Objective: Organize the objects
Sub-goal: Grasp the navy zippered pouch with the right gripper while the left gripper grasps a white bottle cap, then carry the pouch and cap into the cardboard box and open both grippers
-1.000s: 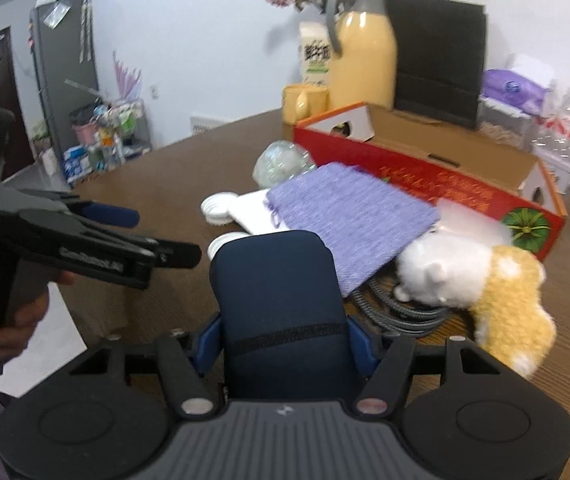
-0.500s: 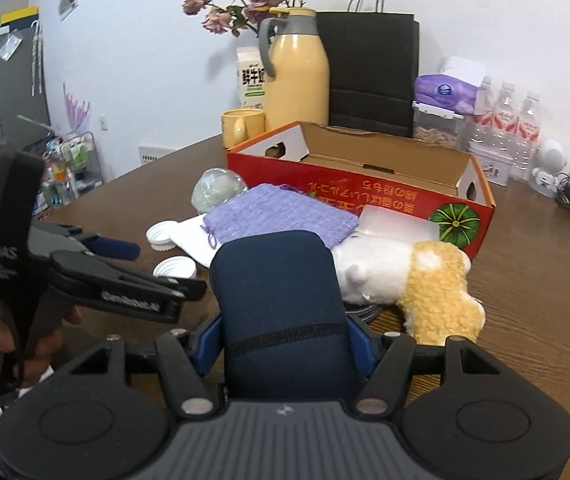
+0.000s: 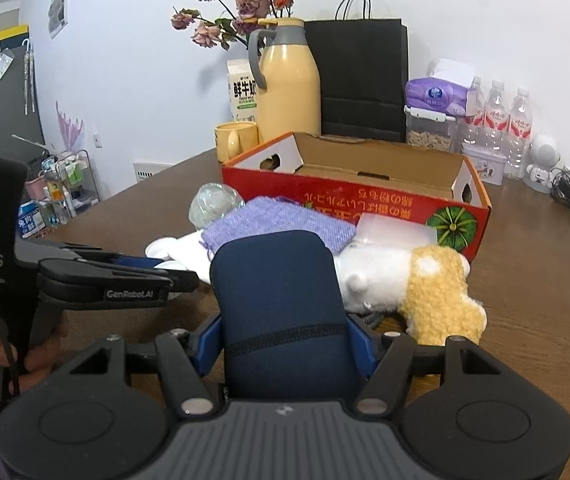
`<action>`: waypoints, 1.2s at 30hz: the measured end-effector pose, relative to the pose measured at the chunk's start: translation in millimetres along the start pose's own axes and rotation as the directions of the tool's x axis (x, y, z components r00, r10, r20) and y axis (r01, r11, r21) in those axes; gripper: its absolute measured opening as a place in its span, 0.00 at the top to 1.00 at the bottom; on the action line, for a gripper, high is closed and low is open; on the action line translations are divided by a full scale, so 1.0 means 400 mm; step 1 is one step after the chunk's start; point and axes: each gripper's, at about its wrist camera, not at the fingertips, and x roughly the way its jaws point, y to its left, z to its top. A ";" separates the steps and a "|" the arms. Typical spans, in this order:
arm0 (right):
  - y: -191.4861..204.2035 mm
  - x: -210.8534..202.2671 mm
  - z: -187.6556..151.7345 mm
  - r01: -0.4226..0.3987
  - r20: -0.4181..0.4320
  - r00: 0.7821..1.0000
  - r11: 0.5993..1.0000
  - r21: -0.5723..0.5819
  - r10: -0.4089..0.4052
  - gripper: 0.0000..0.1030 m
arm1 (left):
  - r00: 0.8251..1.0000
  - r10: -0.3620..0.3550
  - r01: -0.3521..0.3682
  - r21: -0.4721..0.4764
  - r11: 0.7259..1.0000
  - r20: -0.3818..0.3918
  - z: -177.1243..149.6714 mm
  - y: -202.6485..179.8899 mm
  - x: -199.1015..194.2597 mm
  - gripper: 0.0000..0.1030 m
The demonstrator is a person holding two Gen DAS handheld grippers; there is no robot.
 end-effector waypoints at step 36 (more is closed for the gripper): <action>-0.354 0.438 0.446 0.207 0.067 0.972 0.959 0.191 -0.224 0.39 | 0.985 0.127 -0.104 -0.182 0.978 0.114 0.483 -0.069 0.368 0.60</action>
